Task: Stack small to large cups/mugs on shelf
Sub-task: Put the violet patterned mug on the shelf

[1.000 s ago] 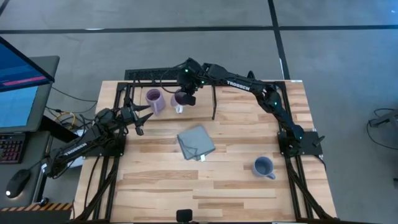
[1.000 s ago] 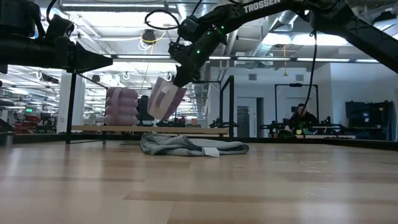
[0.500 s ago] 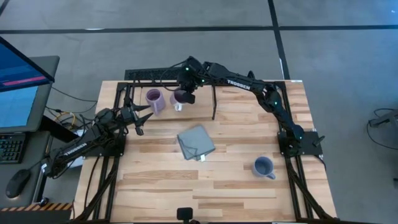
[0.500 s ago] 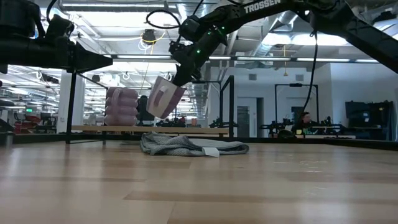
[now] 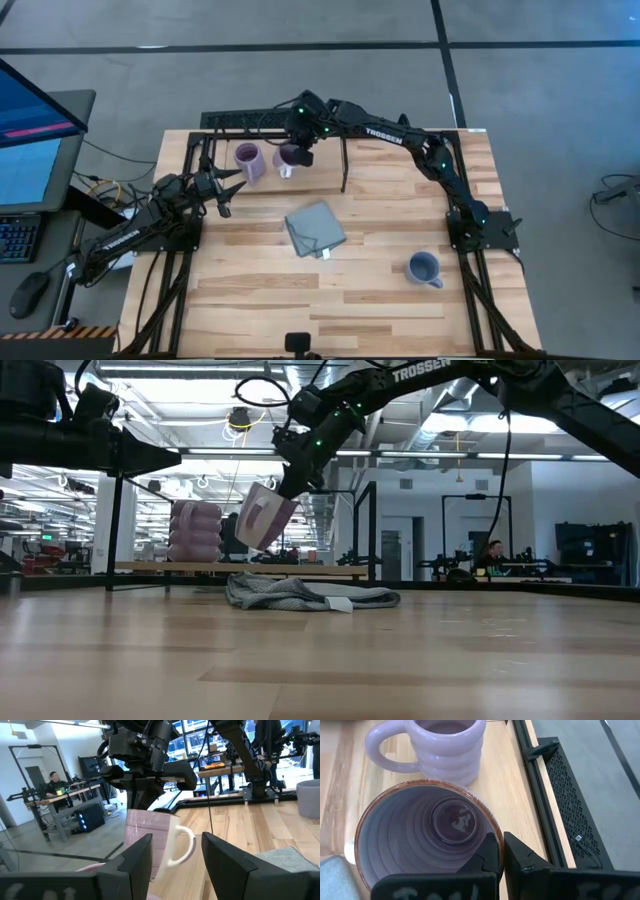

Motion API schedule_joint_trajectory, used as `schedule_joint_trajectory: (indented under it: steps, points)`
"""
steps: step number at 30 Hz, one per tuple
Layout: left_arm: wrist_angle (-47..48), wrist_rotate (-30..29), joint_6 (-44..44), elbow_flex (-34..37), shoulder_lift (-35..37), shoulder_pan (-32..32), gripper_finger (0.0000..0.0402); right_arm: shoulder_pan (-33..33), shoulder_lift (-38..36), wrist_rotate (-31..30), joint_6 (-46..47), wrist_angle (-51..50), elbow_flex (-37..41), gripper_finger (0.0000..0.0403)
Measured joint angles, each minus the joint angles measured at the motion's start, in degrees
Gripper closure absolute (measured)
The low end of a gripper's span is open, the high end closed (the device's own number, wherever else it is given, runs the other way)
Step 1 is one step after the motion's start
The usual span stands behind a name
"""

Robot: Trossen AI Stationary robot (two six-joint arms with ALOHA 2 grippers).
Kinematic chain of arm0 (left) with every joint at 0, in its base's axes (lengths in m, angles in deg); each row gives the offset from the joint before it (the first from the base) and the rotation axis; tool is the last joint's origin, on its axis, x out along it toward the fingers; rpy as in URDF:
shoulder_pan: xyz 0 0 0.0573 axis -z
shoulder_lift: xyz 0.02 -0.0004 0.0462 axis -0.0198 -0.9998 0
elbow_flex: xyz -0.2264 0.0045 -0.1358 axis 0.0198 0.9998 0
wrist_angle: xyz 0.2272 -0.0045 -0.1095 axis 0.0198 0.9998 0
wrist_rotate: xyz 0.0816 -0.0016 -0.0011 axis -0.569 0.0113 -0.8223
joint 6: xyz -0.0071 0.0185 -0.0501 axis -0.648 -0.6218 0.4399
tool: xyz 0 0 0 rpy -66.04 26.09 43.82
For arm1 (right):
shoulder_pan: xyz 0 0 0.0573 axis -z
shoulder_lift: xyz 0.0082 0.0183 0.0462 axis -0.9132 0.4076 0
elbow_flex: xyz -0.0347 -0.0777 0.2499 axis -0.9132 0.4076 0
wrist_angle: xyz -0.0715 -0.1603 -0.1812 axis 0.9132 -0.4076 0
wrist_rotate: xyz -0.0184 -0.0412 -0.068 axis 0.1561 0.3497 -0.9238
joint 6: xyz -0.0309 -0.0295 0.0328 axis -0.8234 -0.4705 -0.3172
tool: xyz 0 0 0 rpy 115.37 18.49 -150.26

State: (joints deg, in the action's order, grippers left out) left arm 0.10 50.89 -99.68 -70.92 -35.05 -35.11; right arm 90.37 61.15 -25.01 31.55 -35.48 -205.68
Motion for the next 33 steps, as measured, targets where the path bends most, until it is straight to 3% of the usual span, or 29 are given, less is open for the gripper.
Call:
schedule_joint_trajectory:
  steps: [27, 33]
  points:
    - [0.0, -0.08, -0.05, 0.0, 0.0, 0.01, 0.024, 0.19, 0.07, -0.04, 0.52, 0.19, 0.01, 0.0386]
    - [0.0, 0.09, -0.05, 0.0, 0.0, 0.0, 0.024, 0.34, 0.13, -0.11, 1.13, 1.79, 3.34, 0.0386]
